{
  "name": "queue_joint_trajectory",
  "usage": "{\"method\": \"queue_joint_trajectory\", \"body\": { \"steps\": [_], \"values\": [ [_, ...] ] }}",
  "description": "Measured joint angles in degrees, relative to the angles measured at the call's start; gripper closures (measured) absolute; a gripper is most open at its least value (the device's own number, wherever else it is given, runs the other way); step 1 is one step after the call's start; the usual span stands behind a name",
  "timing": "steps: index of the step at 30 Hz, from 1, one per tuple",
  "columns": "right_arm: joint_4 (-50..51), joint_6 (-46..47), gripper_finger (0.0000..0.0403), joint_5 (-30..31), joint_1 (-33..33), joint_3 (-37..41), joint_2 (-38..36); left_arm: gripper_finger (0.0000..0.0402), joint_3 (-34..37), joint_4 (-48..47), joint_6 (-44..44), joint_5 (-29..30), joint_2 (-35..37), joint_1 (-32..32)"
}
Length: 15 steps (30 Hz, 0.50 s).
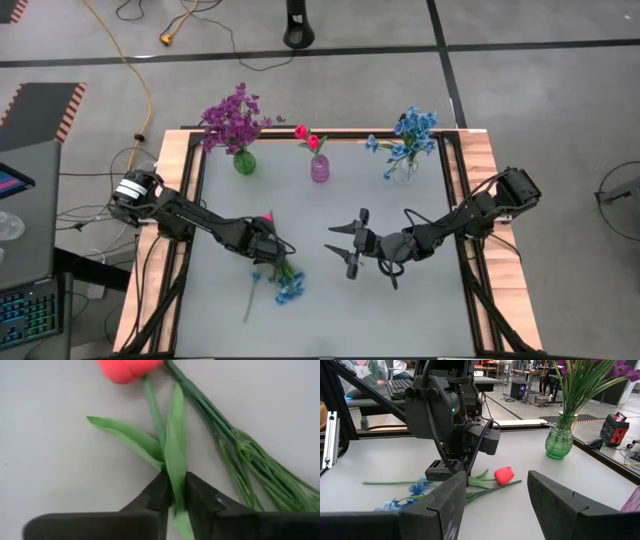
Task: Sort flowers into vase by color
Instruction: Put the pink flower into the purple vase
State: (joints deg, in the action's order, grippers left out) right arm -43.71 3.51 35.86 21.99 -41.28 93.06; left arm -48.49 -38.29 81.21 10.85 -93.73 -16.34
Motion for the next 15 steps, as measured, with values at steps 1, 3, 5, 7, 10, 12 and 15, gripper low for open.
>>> {"method": "queue_joint_trajectory", "body": {
  "steps": [1,3,5,7,10,12,15],
  "values": [
    [-0.01,0.0,0.0163,0.0,0.0,0.0,0.0,0.0369,0.0,0.07,-0.01,0.06,0.0,0.02],
    [-0.01,0.0,0.0163,0.0,-0.02,0.0,0.0,0.0386,0.0,0.24,-0.8,0.11,0.05,0.02],
    [-0.01,0.0,0.0163,0.0,0.0,0.0,0.0,0.0395,0.02,0.34,-1.8,0.04,0.3,0.04],
    [0.0,0.0,0.0163,0.0,0.0,0.0,0.0,0.0396,-0.31,0.33,-2.91,-0.02,0.33,0.04],
    [0.01,0.0,0.0163,0.0,0.0,0.0,0.0,0.0396,-1.21,0.83,-5.16,-0.24,1.1,0.06],
    [-0.01,0.0,0.0163,0.0,0.0,0.0,0.0,0.0399,-2.22,0.86,-6.77,-0.14,1.7,0.04],
    [-0.02,0.0,0.0163,0.02,-0.02,0.0,0.0,0.0399,-3.94,0.78,-9.34,-0.01,2.99,0.04]
  ]
}}
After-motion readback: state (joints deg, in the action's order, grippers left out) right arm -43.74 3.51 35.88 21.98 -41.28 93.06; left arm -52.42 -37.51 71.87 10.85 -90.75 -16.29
